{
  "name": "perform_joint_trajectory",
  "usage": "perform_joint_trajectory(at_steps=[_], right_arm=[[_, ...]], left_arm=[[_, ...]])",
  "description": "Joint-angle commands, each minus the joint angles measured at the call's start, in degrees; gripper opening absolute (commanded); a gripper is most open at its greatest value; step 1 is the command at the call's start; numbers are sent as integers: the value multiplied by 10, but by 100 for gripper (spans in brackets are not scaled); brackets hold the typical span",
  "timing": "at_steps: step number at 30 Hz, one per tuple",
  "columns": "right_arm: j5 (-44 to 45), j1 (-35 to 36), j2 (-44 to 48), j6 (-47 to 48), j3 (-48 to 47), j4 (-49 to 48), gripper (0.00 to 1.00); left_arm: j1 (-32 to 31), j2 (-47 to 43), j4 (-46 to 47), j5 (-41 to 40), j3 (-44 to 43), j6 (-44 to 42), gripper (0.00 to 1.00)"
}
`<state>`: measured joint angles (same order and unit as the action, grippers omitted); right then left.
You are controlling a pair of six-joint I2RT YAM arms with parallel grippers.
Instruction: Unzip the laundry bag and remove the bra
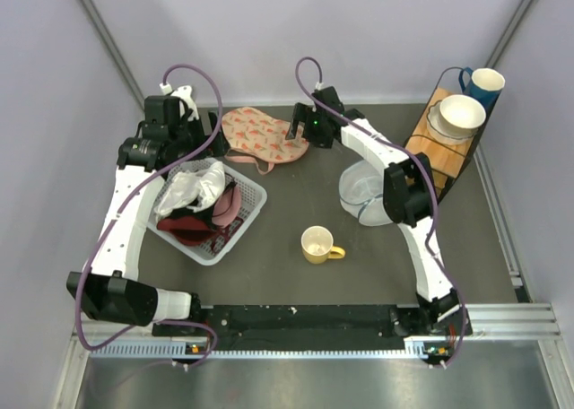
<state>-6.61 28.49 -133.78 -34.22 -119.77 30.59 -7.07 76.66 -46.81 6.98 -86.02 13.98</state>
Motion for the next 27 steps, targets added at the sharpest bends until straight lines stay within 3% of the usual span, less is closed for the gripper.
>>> perform_joint_trajectory(at_steps=[1, 19, 22, 24, 25, 26, 27], right_arm=[[-5, 5, -21, -72, -19, -59, 94], [11, 6, -49, -103, 11, -76, 89], [5, 6, -47, -100, 10, -85, 79], [-4, 6, -47, -99, 11, -93, 64], [-7, 6, -45, -100, 11, -100, 55], [-10, 6, -39, -98, 12, -104, 36], [-11, 6, -34, -95, 13, -107, 24]], left_arm=[[0, -12, 1, -4, -8, -11, 99], [0, -6, -6, 5, -15, 35, 99], [0, -7, 0, 13, -12, 40, 99], [0, -9, 1, 17, -11, 45, 99], [0, -9, 4, 19, -11, 47, 99], [0, -9, 5, 21, -10, 48, 99], [0, -10, 6, 22, -10, 50, 99]])
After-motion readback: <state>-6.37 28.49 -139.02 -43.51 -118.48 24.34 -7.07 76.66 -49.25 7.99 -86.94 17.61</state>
